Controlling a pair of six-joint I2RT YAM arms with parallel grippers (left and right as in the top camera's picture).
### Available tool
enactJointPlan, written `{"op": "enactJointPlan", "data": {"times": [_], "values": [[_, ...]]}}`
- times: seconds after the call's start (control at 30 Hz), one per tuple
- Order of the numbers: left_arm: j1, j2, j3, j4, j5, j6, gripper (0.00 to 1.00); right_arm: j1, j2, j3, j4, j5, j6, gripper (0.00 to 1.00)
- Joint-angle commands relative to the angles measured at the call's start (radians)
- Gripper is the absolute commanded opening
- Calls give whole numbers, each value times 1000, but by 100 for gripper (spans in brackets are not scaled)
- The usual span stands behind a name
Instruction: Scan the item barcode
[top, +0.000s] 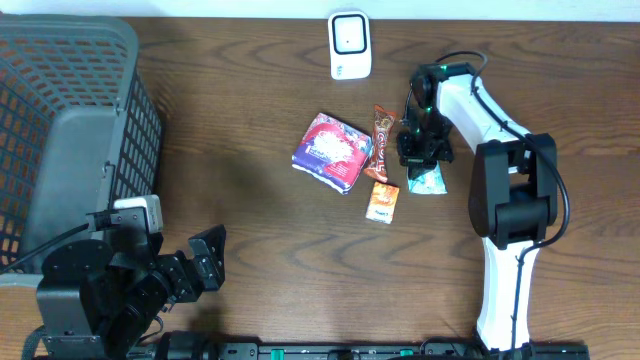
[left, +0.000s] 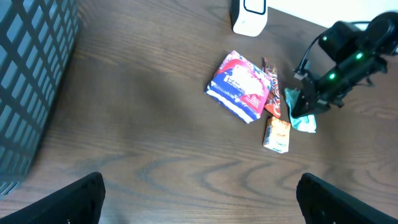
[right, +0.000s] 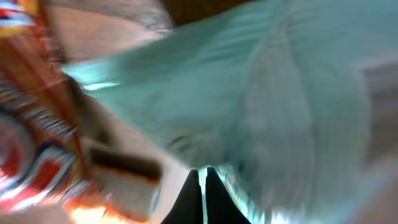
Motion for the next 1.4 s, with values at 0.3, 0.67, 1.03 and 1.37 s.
{"op": "enactJointPlan", "data": {"times": [0.3,0.67,1.03,1.37], "values": [[4,1,15,0,15,2,98,-67,-22,222,-108,142,24,2],[4,1,15,0,15,2,98,-72,-22,35,6,51,-6,1],[4,1,15,0,15,2,98,-47,-30,-55,86,55,60,1],[4,1,15,0,15,2,98,-50,-98,173,-84,98,77,4]]}}
